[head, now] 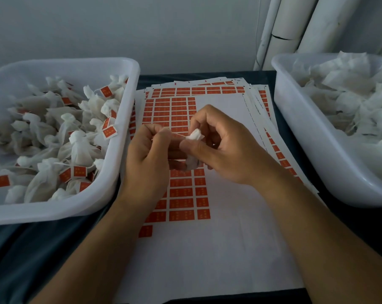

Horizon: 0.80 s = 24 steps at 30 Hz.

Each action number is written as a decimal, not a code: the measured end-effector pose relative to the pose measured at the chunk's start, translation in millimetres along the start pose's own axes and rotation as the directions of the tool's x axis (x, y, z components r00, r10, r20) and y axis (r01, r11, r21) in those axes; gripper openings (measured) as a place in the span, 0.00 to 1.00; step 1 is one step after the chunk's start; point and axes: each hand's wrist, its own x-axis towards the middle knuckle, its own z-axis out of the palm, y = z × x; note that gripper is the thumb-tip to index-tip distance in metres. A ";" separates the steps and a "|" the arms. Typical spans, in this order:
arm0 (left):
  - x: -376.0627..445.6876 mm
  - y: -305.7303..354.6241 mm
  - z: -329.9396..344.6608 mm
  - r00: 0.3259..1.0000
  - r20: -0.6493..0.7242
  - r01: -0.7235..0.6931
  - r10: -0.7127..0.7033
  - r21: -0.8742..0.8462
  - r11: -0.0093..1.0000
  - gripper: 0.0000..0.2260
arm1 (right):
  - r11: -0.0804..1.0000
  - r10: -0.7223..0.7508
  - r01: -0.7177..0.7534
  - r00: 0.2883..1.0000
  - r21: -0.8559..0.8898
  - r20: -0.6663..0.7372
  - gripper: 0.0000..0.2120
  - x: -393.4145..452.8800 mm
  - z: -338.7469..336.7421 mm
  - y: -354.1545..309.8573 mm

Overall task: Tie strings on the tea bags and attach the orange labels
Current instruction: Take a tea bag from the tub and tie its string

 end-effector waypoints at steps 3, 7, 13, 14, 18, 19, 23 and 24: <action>2.2 -3.7 -1.3 0.989 -0.105 -0.086 0.100 0.128 0.988 0.06 | 1.000 0.029 -0.029 0.998 0.004 0.048 0.10 0.4 -1.8 -0.4; 1.8 -4.6 3.0 0.962 -0.197 -0.148 0.188 0.199 0.969 0.08 | 0.999 0.036 -0.037 0.997 0.021 0.063 0.10 1.0 -9.5 0.1; 2.6 -5.3 1.1 0.970 -0.113 -0.193 0.216 0.189 0.963 0.07 | 0.998 0.056 -0.055 0.995 -0.012 0.084 0.13 -1.0 -14.6 4.3; 2.1 -5.3 0.9 0.973 -0.091 -0.192 0.210 0.179 0.965 0.07 | 0.997 0.067 -0.064 0.993 -0.034 0.096 0.14 -1.4 -13.5 5.7; 0.3 -3.0 0.7 0.977 -0.080 -0.188 0.199 0.132 0.973 0.08 | 0.993 0.102 -0.093 0.986 -0.073 0.129 0.15 -1.6 -9.9 8.9; 0.2 -2.3 0.9 0.973 -0.096 -0.196 0.209 0.126 0.972 0.08 | 0.993 0.107 -0.098 0.986 -0.070 0.127 0.14 -1.4 -10.2 8.8; 0.1 -1.8 1.9 0.961 -0.163 -0.202 0.222 0.132 0.970 0.07 | 0.992 0.118 -0.110 0.985 -0.065 0.129 0.11 -1.6 -13.1 8.8; 0.1 -2.5 1.9 0.965 -0.156 -0.192 0.213 0.136 0.972 0.07 | 0.991 0.122 -0.112 0.983 -0.078 0.136 0.11 -2.0 -13.4 9.6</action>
